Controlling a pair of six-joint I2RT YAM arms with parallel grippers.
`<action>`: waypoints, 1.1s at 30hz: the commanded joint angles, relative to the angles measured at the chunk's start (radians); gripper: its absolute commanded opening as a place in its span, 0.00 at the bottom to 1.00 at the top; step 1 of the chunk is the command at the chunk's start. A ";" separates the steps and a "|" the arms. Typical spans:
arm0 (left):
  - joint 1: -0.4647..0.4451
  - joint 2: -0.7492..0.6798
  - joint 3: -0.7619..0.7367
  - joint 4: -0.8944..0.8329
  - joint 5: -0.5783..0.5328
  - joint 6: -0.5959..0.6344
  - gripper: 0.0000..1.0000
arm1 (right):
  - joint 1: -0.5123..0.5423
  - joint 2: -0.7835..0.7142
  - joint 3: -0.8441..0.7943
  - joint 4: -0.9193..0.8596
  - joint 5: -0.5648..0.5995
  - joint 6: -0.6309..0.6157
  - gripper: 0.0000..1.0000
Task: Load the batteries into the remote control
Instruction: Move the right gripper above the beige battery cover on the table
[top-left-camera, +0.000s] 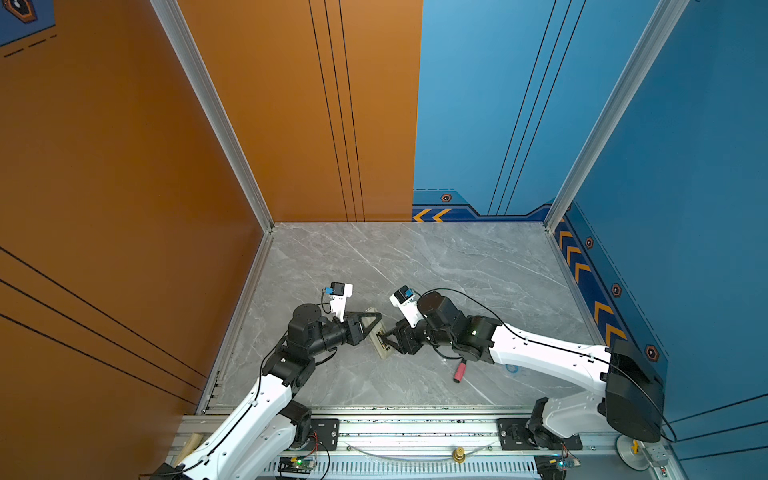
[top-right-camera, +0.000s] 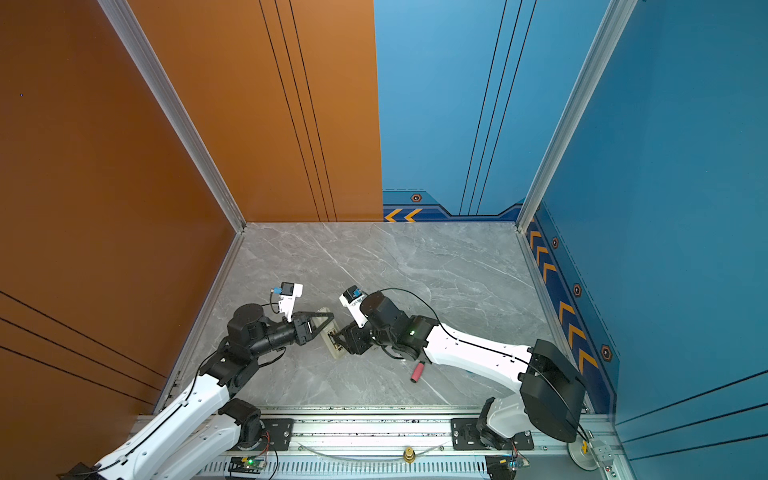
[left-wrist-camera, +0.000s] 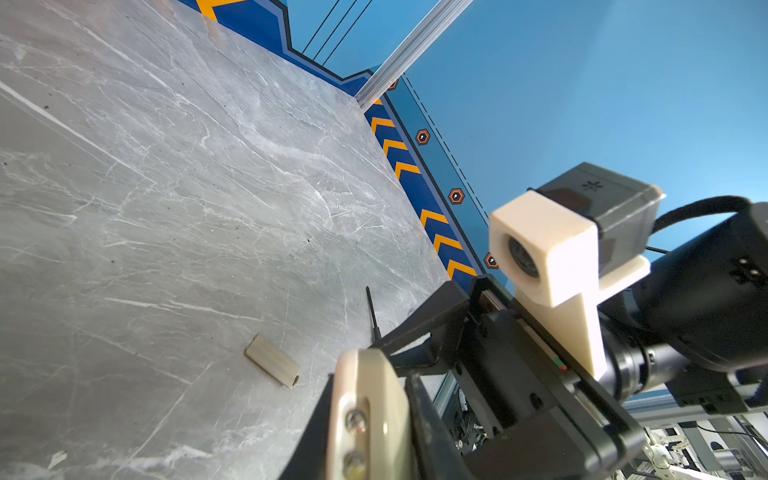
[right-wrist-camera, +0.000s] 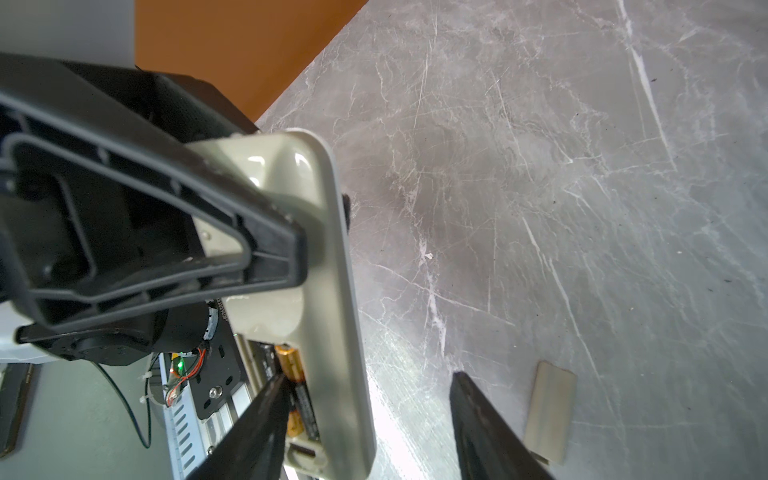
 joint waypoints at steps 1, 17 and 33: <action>-0.005 -0.012 0.003 0.038 0.033 0.006 0.00 | -0.009 0.013 0.016 0.025 0.008 0.016 0.54; -0.017 -0.019 -0.002 0.049 0.038 0.002 0.00 | -0.009 0.065 0.056 0.022 -0.012 0.010 0.17; 0.010 -0.025 0.000 -0.033 -0.027 0.012 0.00 | 0.038 -0.025 0.088 -0.133 0.126 -0.025 0.45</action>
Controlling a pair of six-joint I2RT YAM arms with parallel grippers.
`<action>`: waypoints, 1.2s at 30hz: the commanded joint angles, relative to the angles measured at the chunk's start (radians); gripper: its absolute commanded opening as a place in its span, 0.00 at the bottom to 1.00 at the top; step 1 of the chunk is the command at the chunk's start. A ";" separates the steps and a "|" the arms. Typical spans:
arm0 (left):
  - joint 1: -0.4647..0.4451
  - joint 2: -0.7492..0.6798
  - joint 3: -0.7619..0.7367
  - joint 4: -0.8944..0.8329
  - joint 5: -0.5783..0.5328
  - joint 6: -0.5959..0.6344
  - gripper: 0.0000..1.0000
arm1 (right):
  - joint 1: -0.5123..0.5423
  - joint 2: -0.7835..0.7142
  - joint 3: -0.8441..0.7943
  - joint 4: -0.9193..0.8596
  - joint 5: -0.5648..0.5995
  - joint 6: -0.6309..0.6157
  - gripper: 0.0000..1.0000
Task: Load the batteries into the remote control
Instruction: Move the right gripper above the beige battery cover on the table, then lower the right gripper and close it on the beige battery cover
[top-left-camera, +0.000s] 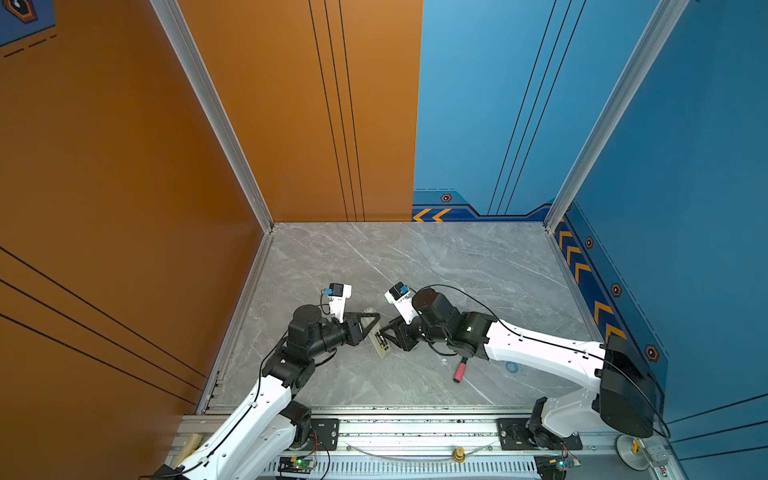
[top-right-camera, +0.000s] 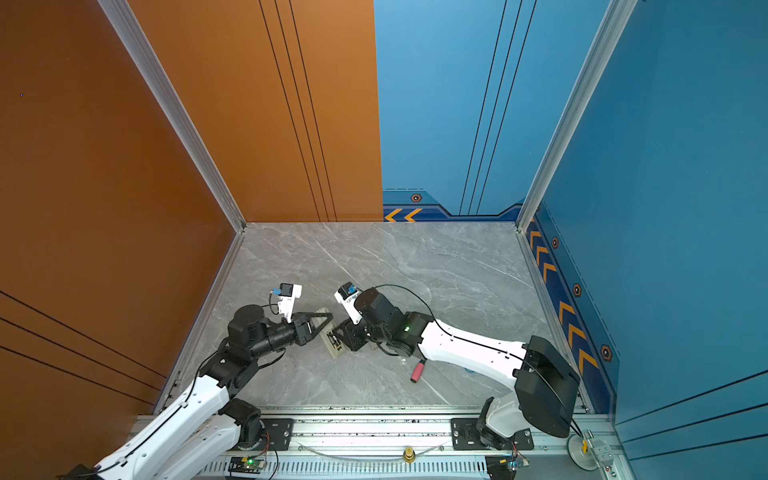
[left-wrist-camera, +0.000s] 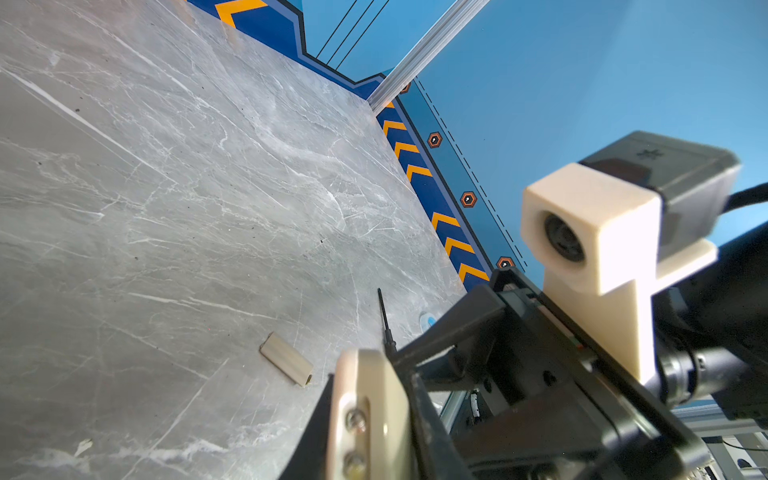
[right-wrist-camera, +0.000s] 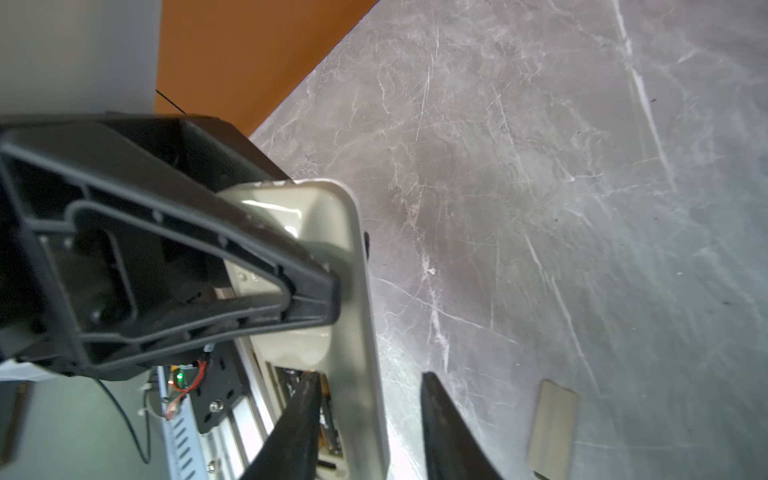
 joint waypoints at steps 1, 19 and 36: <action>0.018 -0.011 0.005 -0.013 0.006 -0.004 0.00 | 0.018 -0.068 0.018 -0.097 0.090 -0.015 0.48; 0.173 -0.030 -0.093 -0.019 -0.054 -0.116 0.00 | -0.050 0.063 -0.009 -0.281 0.114 -0.056 0.78; 0.223 -0.042 -0.119 0.009 -0.010 -0.131 0.00 | -0.122 0.319 0.105 -0.370 0.079 -0.163 0.77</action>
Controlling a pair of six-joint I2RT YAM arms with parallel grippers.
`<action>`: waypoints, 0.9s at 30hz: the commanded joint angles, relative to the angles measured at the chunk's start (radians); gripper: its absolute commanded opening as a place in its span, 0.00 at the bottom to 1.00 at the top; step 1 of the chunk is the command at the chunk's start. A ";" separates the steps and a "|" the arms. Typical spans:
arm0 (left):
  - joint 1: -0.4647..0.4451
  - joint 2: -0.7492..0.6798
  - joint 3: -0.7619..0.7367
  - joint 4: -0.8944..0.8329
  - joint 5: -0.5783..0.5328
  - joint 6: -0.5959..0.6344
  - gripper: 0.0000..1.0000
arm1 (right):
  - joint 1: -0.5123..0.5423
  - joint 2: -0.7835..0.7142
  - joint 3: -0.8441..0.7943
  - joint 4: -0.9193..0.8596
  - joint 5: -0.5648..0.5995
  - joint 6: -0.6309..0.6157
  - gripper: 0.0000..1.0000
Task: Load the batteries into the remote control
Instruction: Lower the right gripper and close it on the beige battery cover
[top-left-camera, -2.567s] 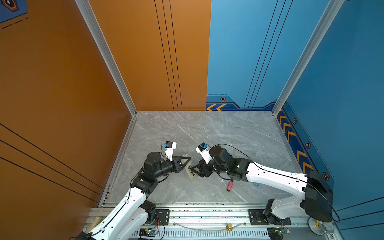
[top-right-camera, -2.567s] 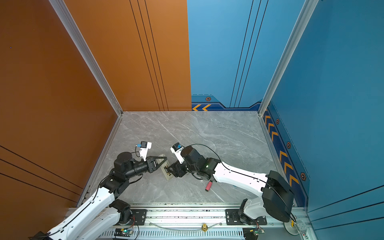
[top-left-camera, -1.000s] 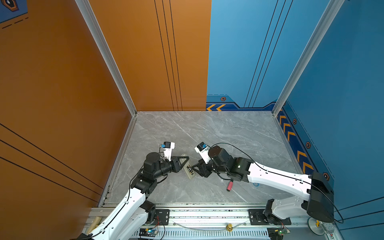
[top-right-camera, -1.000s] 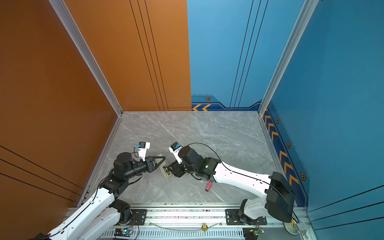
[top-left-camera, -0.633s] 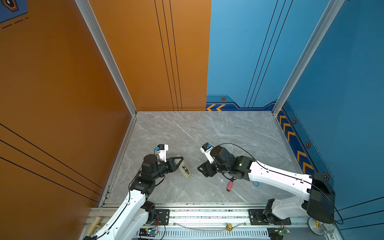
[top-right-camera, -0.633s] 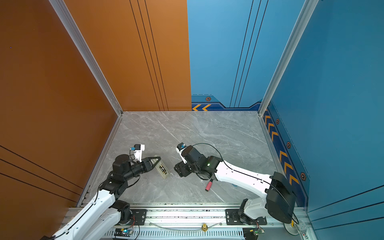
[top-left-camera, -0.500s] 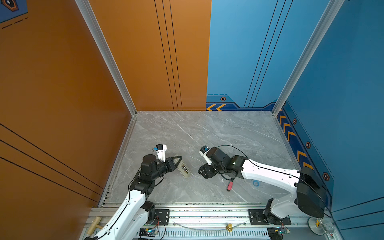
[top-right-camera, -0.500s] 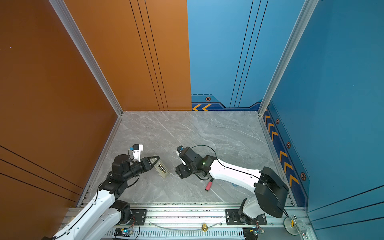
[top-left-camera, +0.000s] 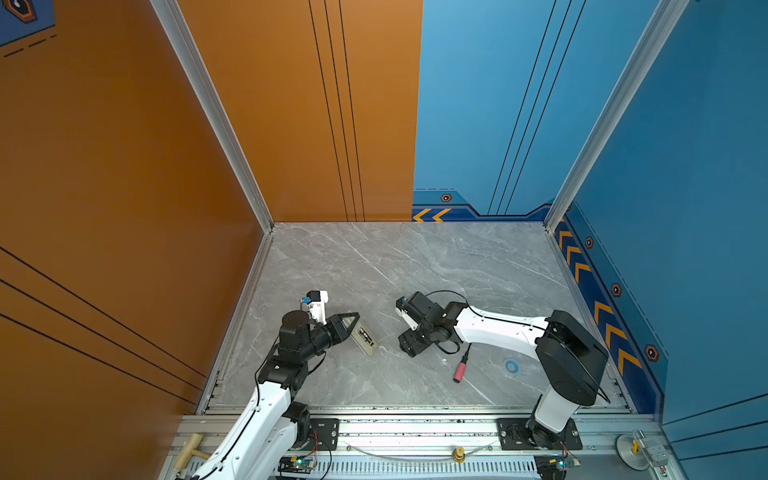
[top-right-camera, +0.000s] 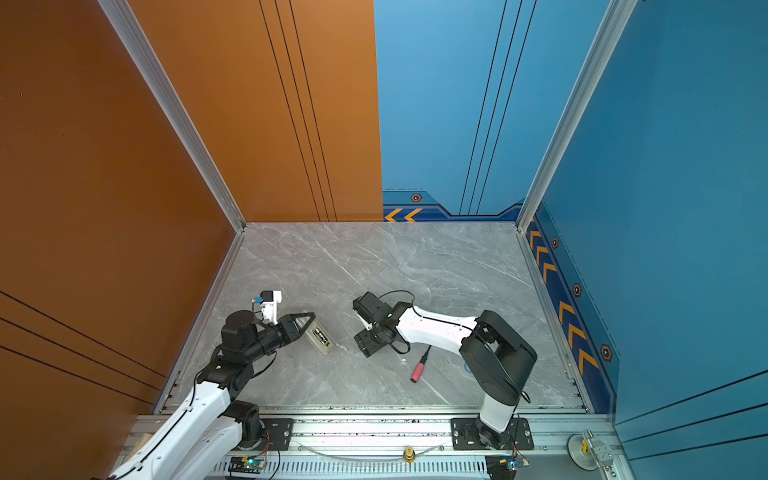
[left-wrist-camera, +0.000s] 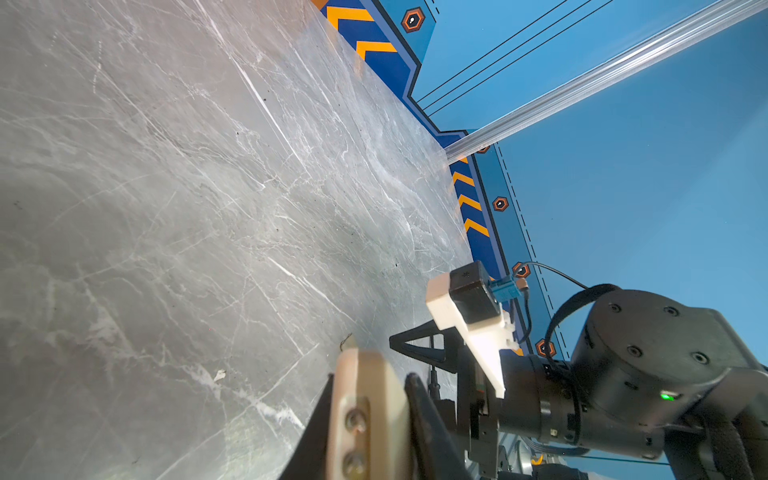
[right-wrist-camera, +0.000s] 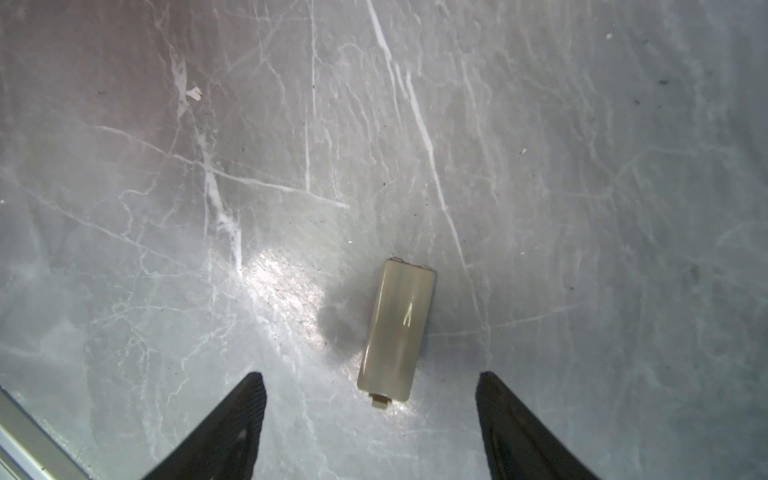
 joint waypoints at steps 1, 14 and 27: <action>0.010 -0.012 -0.013 0.033 0.027 -0.005 0.00 | -0.010 0.034 0.034 -0.071 -0.013 -0.037 0.76; 0.019 -0.017 -0.017 0.034 0.036 -0.004 0.00 | -0.004 0.100 0.068 -0.111 0.002 -0.036 0.60; 0.029 -0.025 -0.019 0.024 0.043 0.002 0.00 | 0.004 0.142 0.088 -0.114 0.008 -0.022 0.48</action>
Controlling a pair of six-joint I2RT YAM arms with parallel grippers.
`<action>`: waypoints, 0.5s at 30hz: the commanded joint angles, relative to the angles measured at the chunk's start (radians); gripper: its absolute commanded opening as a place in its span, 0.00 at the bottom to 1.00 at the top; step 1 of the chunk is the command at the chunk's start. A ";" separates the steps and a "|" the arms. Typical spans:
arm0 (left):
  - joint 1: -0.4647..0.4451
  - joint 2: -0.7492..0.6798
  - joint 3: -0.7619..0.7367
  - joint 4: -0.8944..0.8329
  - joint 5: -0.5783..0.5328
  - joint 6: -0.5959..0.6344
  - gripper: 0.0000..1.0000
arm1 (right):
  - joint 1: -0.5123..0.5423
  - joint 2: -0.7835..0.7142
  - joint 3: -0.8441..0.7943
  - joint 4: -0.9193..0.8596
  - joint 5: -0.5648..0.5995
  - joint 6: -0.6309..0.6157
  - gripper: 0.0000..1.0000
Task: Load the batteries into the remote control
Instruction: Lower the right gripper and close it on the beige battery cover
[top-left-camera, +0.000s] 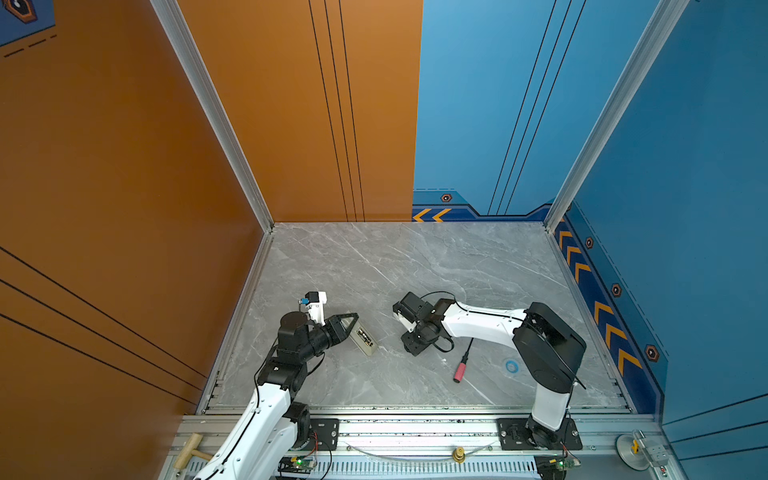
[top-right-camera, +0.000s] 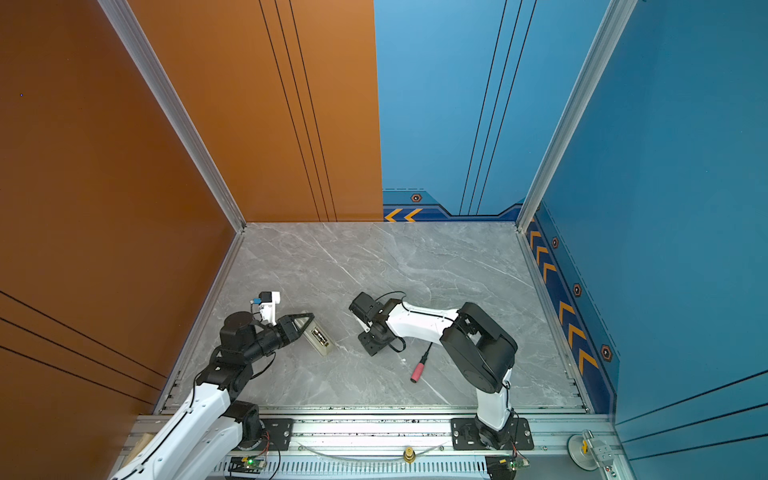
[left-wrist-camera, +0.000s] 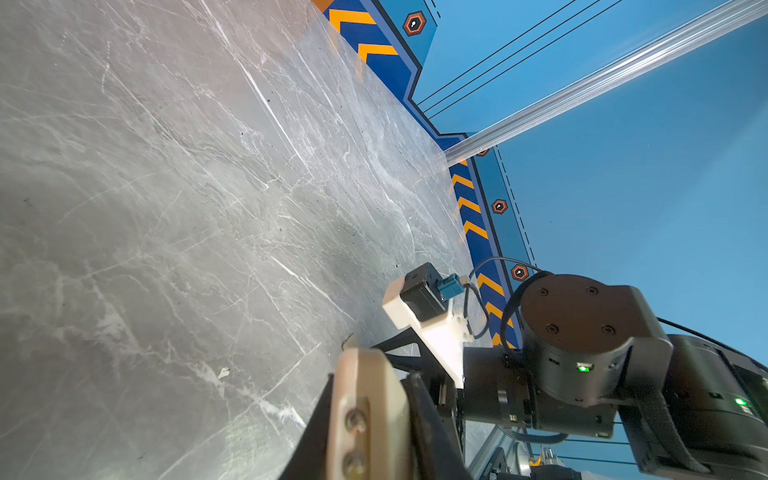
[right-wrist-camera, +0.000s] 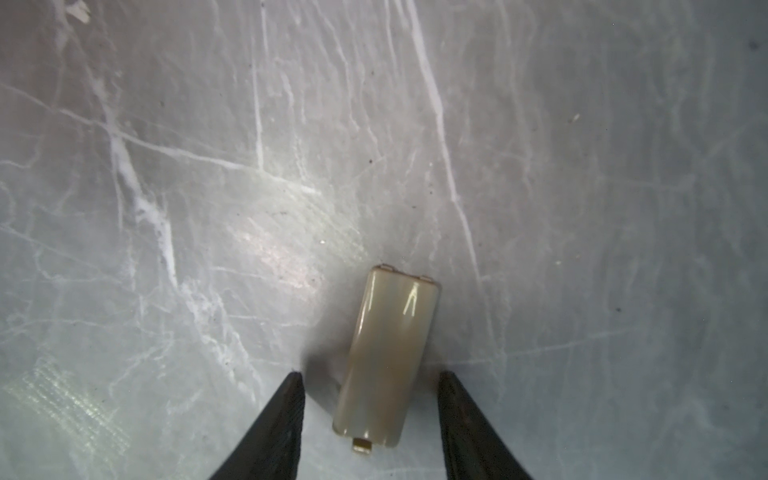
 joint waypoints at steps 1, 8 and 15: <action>0.012 -0.012 -0.006 0.024 0.028 0.003 0.00 | 0.009 0.028 0.015 -0.037 0.013 0.006 0.46; 0.013 -0.011 -0.007 0.027 0.030 0.003 0.00 | 0.013 0.025 0.014 -0.056 0.016 0.013 0.40; 0.014 -0.011 -0.008 0.029 0.030 0.003 0.00 | 0.020 0.018 0.005 -0.056 0.017 0.026 0.37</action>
